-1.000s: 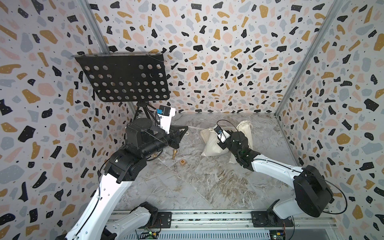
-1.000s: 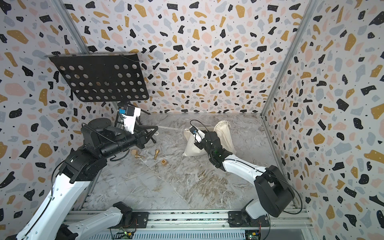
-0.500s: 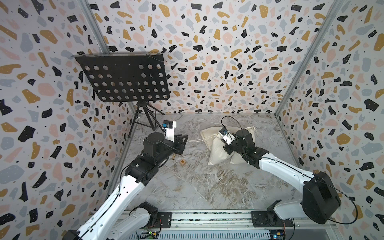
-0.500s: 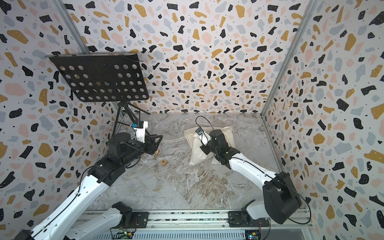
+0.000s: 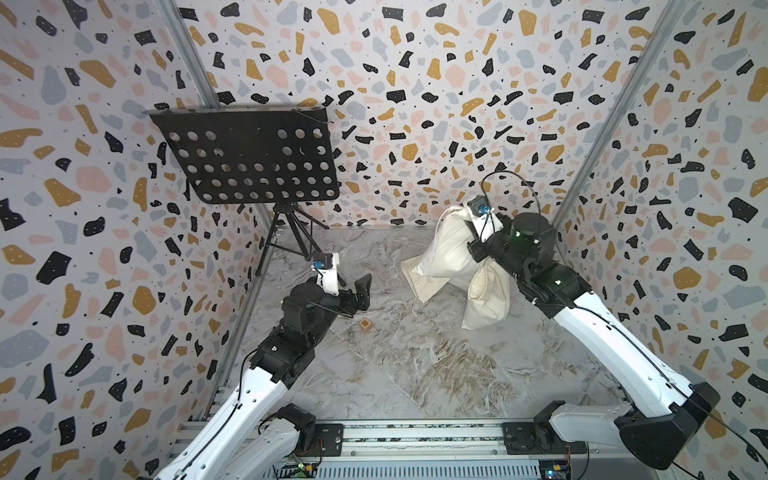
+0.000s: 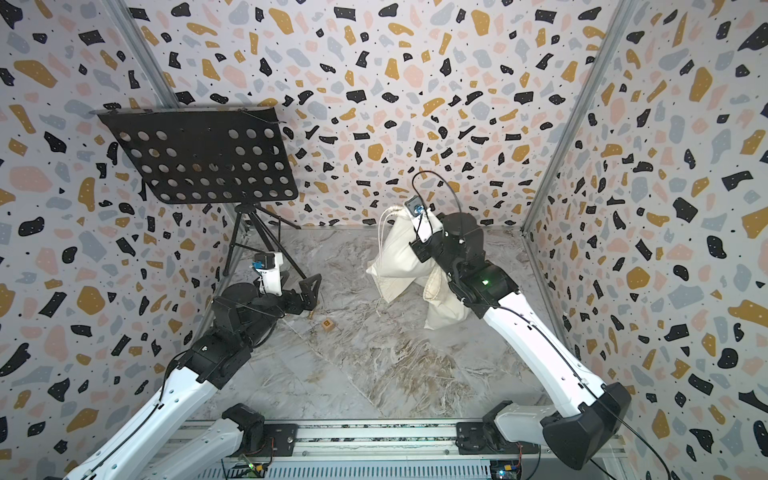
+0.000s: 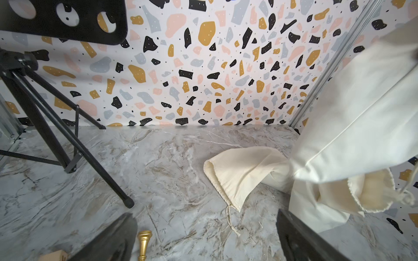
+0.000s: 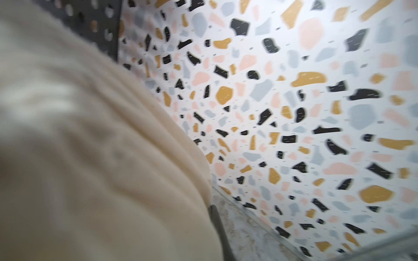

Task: Close the soil bag
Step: Place the soil bag at the center of the board.

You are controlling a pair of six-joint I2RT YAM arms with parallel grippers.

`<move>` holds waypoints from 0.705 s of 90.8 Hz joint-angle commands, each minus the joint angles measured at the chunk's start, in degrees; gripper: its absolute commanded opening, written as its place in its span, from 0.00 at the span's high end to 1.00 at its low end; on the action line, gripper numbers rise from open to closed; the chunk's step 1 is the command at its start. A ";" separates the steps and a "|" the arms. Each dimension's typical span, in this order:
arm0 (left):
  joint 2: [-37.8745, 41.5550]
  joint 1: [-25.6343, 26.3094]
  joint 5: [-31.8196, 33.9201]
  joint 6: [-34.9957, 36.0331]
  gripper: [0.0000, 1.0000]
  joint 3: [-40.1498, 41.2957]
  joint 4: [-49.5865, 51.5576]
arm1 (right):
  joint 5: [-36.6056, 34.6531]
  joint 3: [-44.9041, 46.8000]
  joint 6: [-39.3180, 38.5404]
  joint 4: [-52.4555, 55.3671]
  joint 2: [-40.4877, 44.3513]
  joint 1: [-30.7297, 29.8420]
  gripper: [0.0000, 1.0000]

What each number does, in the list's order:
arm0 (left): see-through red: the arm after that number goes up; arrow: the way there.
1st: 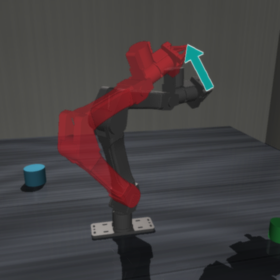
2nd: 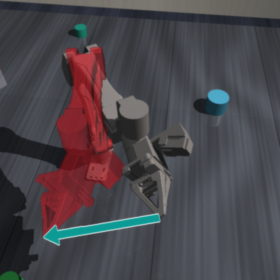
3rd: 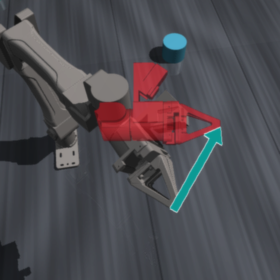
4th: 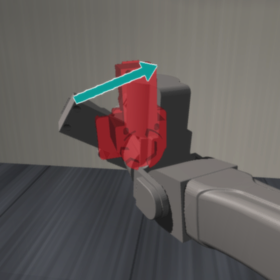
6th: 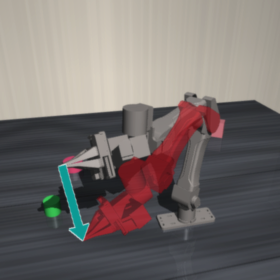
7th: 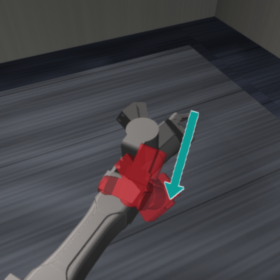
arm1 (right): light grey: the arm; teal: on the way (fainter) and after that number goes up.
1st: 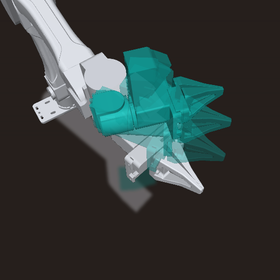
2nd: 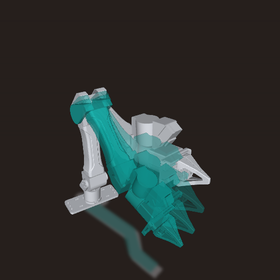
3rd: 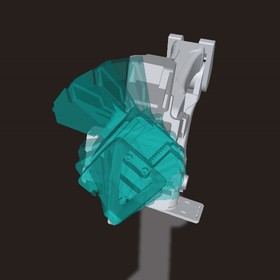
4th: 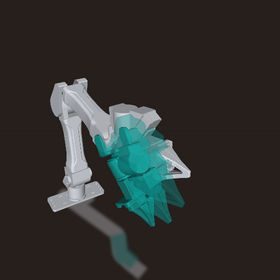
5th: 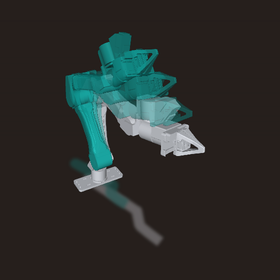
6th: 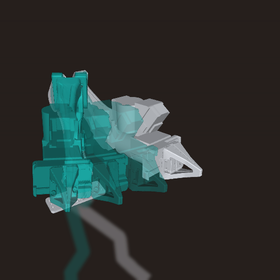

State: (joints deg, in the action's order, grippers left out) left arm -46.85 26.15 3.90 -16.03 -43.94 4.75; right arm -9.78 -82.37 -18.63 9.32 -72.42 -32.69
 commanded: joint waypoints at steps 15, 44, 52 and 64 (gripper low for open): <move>-7.09 -0.20 -14.35 0.86 0.00 -2.79 -3.62 | -20.51 -5.23 -2.28 -2.87 4.05 13.52 1.00; -10.24 0.40 -21.72 0.25 0.00 -4.50 -3.00 | -15.69 -12.48 4.78 -3.61 -2.84 30.70 0.99; -10.50 0.63 -22.35 0.18 0.00 -4.98 -2.52 | -18.09 -17.11 4.32 -1.00 -7.73 33.53 0.99; -10.26 0.67 -21.80 0.12 0.00 -4.69 -2.47 | -22.13 -8.34 7.37 -3.08 -10.21 37.15 0.93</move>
State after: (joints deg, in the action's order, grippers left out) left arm -57.39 26.44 -16.73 -15.79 -46.87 4.21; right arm -29.06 -94.30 -14.59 11.73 -82.78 2.42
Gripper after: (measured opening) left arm 0.998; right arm 0.069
